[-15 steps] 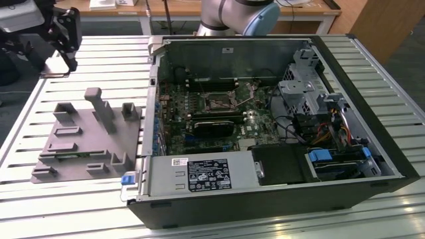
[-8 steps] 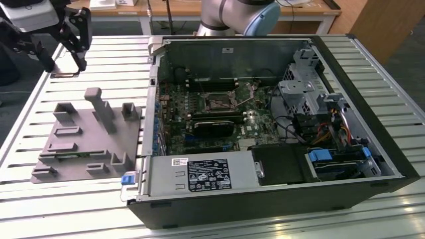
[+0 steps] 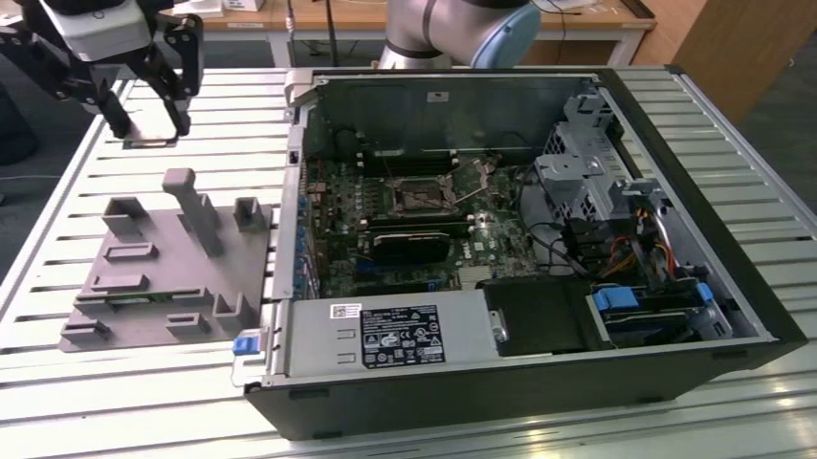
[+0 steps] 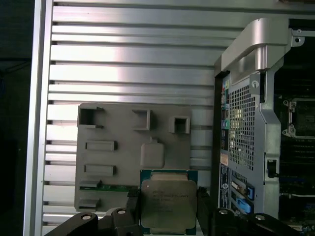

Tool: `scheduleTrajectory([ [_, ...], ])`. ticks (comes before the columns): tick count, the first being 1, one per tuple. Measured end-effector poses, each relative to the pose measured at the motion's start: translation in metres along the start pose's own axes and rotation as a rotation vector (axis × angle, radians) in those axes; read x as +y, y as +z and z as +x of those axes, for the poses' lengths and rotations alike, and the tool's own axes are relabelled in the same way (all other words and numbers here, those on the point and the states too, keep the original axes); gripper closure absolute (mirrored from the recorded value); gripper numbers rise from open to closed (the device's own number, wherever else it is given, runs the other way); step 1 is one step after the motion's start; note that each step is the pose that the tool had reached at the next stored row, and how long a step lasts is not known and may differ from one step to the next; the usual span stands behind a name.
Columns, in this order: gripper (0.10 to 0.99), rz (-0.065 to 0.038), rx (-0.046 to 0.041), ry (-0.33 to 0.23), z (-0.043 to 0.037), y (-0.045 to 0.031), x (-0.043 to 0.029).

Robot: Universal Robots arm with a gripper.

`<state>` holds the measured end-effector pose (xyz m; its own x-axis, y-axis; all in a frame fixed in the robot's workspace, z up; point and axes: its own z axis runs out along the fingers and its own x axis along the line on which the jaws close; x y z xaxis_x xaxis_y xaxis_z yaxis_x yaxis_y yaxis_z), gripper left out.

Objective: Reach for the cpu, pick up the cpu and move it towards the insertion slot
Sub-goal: 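Pick up the cpu and move it towards the insertion slot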

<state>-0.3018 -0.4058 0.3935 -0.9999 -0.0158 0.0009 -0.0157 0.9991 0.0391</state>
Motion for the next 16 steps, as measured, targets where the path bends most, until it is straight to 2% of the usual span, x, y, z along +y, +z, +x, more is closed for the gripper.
scheduleTrajectory([
  [11, 0.541, 0.000, 0.0001, 0.000, -0.0348, -0.0001, -0.0005],
  [16, 0.541, 0.000, 0.0000, 0.000, -0.0546, 0.0000, -0.0009],
])
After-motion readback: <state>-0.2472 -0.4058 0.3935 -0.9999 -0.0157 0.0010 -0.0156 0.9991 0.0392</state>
